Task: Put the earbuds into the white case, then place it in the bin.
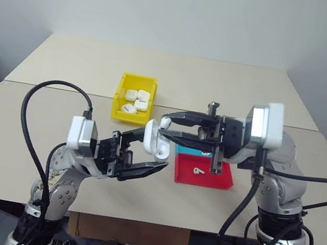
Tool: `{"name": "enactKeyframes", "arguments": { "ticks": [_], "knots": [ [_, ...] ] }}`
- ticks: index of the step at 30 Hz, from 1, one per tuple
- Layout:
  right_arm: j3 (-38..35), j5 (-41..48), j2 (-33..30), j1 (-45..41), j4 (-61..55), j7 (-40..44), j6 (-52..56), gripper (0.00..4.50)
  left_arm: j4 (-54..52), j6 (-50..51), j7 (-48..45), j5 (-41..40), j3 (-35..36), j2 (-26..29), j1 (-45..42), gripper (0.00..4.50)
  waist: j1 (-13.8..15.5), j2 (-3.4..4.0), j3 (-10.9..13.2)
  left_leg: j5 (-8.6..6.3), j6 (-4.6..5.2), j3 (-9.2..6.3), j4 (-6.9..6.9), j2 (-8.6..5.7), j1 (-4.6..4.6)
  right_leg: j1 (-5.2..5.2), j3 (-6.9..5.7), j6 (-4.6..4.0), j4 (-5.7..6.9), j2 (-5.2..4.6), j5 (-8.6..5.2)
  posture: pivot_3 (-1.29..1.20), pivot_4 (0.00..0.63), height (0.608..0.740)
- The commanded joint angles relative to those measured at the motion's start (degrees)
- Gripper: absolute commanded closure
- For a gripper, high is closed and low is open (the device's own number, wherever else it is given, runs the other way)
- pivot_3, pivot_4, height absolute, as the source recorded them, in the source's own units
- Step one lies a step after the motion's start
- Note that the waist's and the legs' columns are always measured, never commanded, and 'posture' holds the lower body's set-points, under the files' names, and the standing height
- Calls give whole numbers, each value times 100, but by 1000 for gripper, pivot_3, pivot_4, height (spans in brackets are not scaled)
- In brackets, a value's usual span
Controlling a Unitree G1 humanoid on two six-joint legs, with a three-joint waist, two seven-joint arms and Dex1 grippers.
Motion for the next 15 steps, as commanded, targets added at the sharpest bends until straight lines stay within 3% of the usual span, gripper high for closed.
{"name": "enactKeyframes", "arguments": {
  "ticks": [1, 12, 15],
  "knots": [
    [37, -45, -85, 1, -44, 42, -140, 3427, -208, -77, -12, -53, 5, -33, -94, 1746, 0, 0, 0, 0, 0, 0, 0, 0, 0, 0, 0, 0, 0, 0, 0, 0, 150, 740],
    [132, -127, -204, -33, -6, 118, -266, 3427, -198, -130, -45, -26, -13, -101, -73, 1746, 0, 0, 0, 0, 0, 0, 0, 0, 0, 0, 0, 0, -1, 0, 0, 0, 150, 740],
    [151, -227, -185, -19, 15, 86, -430, 2830, -190, -134, -53, -6, -15, -111, -75, 1746, 0, 0, 0, 0, 0, 0, 0, 0, 0, 0, 0, 0, 0, 0, 0, 0, 150, 740]
  ]
}}
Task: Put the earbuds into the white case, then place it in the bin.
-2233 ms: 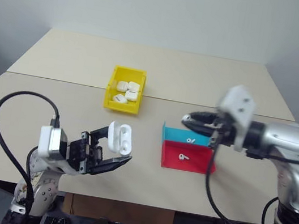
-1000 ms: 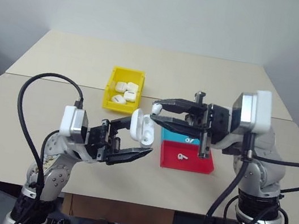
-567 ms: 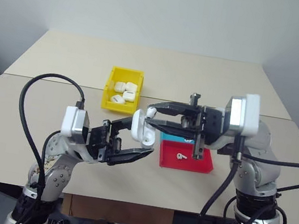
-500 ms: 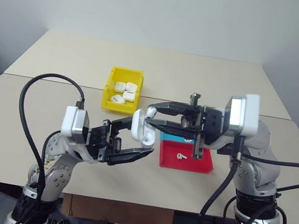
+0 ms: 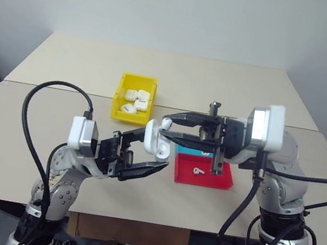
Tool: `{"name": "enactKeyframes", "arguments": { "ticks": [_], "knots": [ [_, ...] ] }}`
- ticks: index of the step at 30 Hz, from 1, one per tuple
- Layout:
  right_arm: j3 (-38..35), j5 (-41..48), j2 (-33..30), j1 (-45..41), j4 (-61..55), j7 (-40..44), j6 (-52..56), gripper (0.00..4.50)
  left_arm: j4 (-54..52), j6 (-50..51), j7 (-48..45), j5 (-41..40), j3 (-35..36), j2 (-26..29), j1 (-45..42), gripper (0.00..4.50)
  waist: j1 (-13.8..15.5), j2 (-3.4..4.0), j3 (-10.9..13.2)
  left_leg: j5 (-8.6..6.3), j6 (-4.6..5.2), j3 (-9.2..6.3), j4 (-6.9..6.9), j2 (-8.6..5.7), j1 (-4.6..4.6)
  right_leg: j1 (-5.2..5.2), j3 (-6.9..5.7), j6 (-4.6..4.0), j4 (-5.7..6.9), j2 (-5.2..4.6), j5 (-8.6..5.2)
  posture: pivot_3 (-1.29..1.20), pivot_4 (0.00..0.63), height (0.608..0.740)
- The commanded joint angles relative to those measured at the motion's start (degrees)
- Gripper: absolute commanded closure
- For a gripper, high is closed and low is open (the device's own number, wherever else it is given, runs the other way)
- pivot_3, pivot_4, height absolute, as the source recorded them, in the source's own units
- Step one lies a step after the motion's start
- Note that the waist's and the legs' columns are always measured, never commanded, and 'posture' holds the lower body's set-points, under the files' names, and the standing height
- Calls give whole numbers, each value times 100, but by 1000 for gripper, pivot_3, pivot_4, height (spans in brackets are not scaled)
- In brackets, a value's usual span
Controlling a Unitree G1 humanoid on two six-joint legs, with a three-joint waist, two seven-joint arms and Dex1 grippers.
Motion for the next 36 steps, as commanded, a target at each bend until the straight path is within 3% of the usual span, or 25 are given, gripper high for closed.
{"name": "enactKeyframes", "arguments": {
  "ticks": [1, 12, 18, 24, 30, 32, 36],
  "knots": [
    [70, -124, -32, -17, -32, 26, -179, 2530, -192, -138, -35, -34, -9, -51, -79, 1746, 0, 0, 0, 0, 0, 0, 0, 0, -1, -1, 0, 0, 0, 0, 0, 0, 150, 740],
    [-15, 114, -146, -18, -108, 107, -72, 2530, -82, -193, -125, 44, 10, -125, -100, 1746, 1, 0, 0, 0, 0, 0, 0, 0, -1, 0, 0, 0, 0, 0, 0, 0, 150, 740],
    [-612, 1339, -370, -295, -229, -182, 813, 2530, 23, -244, -228, 131, 26, -129, -97, 1746, 2, 0, 1, 0, 0, 0, 0, 0, -2, 0, 0, -1, 0, 0, 0, 0, 150, 740],
    [-940, 1585, -651, -258, -223, -286, 1049, 2530, 101, -361, -273, 222, 41, -100, -70, 1746, -1, 0, 1, -1, 1, 0, 0, 0, -2, 0, 0, -1, -2, 0, 0, 0, 150, 740],
    [-1022, 786, -2103, -426, 553, -381, 1708, 2530, 720, -977, -1227, 362, 688, 675, 475, 1746, -16, 0, 1, -1, 1, 4, -1, 0, -2, -3, 0, -5, -4, -1, -3, 0, 150, 740],
    [-648, 420, -2683, -757, 935, -135, 2109, 2530, 871, -1125, -1535, 317, 946, 946, 729, 1746, -32, 3, 4, -1, 2, 9, -3, 1, -3, -10, 4, -9, -2, -1, -5, 0, 150, 740],
    [328, -414, -3198, -1564, 1566, 486, 2514, 2530, 880, -1270, -1772, 236, 1192, 1141, 1031, 1746, -32, 12, 9, -1, 3, 15, -8, 7, -22, -43, 12, -16, 2, 0, -9, 0, 150, 740]
  ]
}}
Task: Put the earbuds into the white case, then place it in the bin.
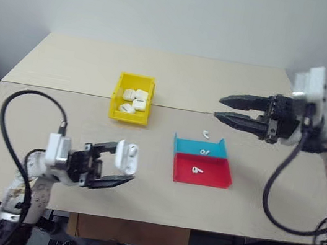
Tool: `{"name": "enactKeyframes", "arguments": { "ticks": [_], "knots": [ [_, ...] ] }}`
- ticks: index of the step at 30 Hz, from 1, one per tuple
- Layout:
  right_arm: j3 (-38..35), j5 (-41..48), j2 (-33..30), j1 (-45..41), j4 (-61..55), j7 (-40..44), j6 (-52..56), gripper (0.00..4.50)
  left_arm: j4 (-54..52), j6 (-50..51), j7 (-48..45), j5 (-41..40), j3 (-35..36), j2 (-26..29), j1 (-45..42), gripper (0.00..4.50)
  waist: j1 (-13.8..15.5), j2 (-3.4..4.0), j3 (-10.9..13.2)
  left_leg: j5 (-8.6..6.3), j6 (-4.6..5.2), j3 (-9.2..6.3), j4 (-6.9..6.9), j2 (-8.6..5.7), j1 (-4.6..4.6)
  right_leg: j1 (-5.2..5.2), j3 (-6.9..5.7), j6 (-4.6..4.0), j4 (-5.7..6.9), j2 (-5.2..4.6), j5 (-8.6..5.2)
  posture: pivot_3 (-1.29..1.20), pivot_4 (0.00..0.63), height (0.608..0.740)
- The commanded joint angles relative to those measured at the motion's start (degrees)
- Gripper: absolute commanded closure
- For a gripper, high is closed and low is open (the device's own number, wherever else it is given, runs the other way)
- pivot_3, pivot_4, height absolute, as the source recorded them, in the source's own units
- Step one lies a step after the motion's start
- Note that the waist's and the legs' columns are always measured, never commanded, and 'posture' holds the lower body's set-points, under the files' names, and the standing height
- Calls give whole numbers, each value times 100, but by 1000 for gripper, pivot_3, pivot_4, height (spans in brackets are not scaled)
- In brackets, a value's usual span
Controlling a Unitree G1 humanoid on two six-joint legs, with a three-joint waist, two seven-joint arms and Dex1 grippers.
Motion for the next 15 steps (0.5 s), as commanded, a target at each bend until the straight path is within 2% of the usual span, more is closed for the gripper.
{"name": "enactKeyframes", "arguments": {
  "ticks": [1, 4, 7, 12, 15],
  "knots": [
    [1007, -904, -194, -858, 493, 625, 344, 2530, -131, -259, -185, -129, 206, 56, 114, 1746, 1, 0, 0, 0, 0, 2, -1, 0, -5, -7, 1, 0, 1, 0, 0, 0, 150, 740],
    [2122, -2101, 3, -1586, 1175, 1030, 21, 2530, -147, -430, -195, -35, 172, -40, 179, 1746, -19, 0, 0, 0, 0, 9, 2, 2, -16, -24, 11, 0, 9, 2, 1, 0, 150, 740],
    [2765, -2996, 312, -1834, 1736, 1339, -1128, 2530, -267, -462, -70, -7, 80, -143, 266, 1746, -13, 0, 0, 0, 0, 9, 2, 3, -22, -29, 9, 0, 8, 3, 1, 0, 150, 740],
    [3134, -3868, 984, -2154, 3185, 1562, -3873, 2530, -499, -453, 228, 83, -57, -310, 314, 1746, 8, 1, 2, 0, 0, 9, 2, 2, -31, -34, 9, 3, 8, 2, 2, 0, 150, 740],
    [3257, -4178, 1369, -2570, 4286, 1785, -4890, 2530, -608, -453, 320, 110, -90, -331, 380, 1746, 11, 3, 4, 0, 0, 8, 3, 2, -29, -36, 9, 2, 13, 2, 3, 0, 150, 740]
  ]
}}
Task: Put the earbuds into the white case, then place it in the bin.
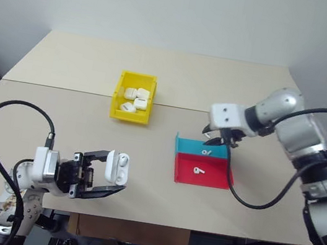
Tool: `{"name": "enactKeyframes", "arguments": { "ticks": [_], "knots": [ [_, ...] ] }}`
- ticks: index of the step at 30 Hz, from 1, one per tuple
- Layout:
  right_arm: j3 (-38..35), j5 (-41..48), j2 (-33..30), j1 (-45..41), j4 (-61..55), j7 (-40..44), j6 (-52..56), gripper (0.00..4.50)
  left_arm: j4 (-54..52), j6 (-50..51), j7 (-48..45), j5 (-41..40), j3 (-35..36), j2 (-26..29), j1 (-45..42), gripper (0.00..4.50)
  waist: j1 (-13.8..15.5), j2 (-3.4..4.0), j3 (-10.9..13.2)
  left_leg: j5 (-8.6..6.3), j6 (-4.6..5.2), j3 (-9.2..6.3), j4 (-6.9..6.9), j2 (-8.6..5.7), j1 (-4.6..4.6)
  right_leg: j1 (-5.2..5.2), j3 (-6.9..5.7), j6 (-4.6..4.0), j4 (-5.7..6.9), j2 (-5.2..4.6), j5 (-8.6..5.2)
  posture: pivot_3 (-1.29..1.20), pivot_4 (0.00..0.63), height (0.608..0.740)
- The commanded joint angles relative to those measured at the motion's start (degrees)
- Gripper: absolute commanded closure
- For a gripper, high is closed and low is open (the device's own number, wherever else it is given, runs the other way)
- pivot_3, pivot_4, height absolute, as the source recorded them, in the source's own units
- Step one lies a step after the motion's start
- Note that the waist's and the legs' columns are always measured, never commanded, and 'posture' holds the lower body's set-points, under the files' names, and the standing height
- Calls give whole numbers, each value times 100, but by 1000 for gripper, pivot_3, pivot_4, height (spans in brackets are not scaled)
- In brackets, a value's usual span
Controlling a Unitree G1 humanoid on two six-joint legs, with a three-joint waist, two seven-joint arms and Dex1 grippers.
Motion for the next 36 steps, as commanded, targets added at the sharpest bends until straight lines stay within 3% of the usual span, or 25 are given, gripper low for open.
{"name": "enactKeyframes", "arguments": {
  "ticks": [1, 7, 14, 36],
  "knots": [
    [-17, -401, 287, -632, 1126, 181, -1182, 2530, -326, -119, 136, 20, -29, -8, 74, 1746, -5, 1, 0, 0, 0, 2, 0, 0, 3, 0, 1, 0, 1, 0, 0, 0, 150, 740],
    [229, -1074, 848, -1180, 2543, 249, -2363, 2530, -475, -102, 247, 32, -35, 31, 214, 1746, -40, 3, 1, 0, 0, 2, -1, 2, 16, 6, 1, -3, 11, 1, 1, 0, 150, 740],
    [502, -2022, 1322, -1384, 3635, -344, -3203, 2530, -577, -131, 399, 90, -74, 22, 262, 1746, -61, 6, 3, 0, 0, 2, -1, 1, 16, 5, 2, -4, 15, 2, 1, 0, 150, 740],
    [555, -3005, 1672, -1469, 4345, -1065, -3595, 2530, -633, -343, 549, 213, -147, 25, 471, 1746, -147, 7, 3, 1, -1, 2, -2, 1, 23, 6, 6, -5, 21, 2, 2, 0, 150, 740]
  ]
}}
